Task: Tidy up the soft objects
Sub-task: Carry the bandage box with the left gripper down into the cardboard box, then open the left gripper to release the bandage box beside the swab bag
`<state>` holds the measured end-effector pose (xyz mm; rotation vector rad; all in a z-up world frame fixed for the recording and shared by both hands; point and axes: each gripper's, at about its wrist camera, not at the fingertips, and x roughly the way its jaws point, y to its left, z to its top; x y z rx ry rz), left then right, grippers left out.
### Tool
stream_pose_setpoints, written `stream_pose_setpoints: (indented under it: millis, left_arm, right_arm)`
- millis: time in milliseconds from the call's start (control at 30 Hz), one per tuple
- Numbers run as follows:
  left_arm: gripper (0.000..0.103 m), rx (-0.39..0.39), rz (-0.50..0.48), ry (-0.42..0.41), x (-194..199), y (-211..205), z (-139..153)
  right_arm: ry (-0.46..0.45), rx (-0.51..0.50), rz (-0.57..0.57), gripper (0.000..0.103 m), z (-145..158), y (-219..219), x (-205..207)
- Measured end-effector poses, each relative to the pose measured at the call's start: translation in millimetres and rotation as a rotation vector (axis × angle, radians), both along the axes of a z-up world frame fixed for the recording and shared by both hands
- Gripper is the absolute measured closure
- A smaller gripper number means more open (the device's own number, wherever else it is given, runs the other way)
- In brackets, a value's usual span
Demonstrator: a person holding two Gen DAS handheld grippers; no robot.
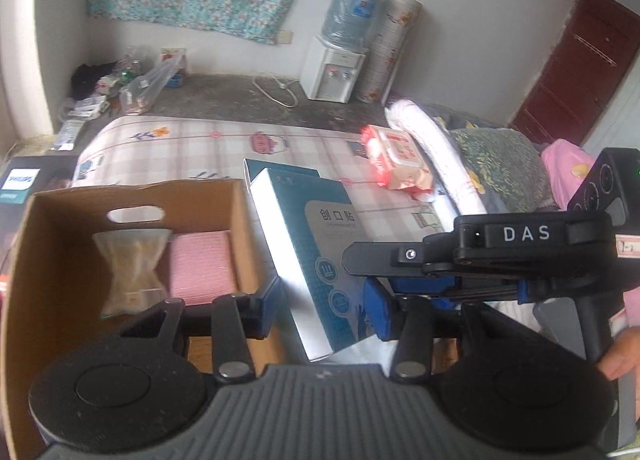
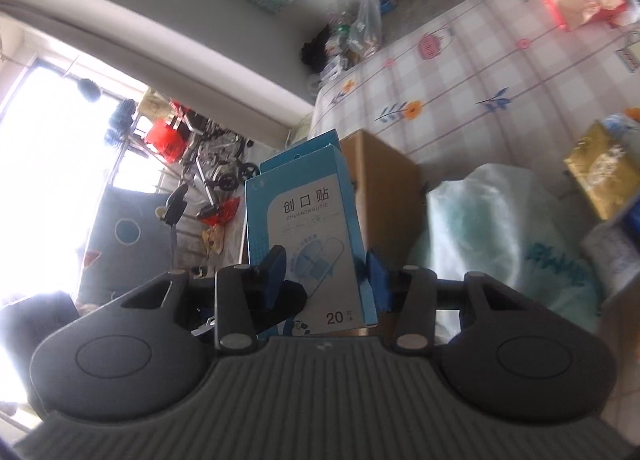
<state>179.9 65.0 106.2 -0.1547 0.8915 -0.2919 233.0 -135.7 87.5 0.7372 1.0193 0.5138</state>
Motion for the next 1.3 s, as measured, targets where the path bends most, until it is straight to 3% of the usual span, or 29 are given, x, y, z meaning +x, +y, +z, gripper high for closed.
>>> stream_pose_setpoints:
  millis: [300, 500, 833, 1100, 1300]
  left_arm:
    - [0.057, 0.037, 0.195, 0.077, 14, 126, -32]
    - [0.055, 0.086, 0.253, 0.130, 48, 168, -63]
    - [0.052, 0.191, 0.265, 0.216, 92, 183, -118]
    - [0.044, 0.218, 0.262, 0.194, 95, 180, -120]
    - [0.044, 0.210, 0.267, 0.222, 90, 179, -116]
  right_arm:
    - [0.108, -0.010, 0.166, 0.059, -30, 152, 52]
    - [0.176, -0.037, 0.174, 0.059, -69, 209, 93]
    - [0.236, -0.118, 0.136, 0.058, -128, 244, 136]
    - [0.206, -0.105, 0.149, 0.058, -126, 234, 138]
    - [0.179, -0.074, 0.147, 0.058, -110, 221, 132]
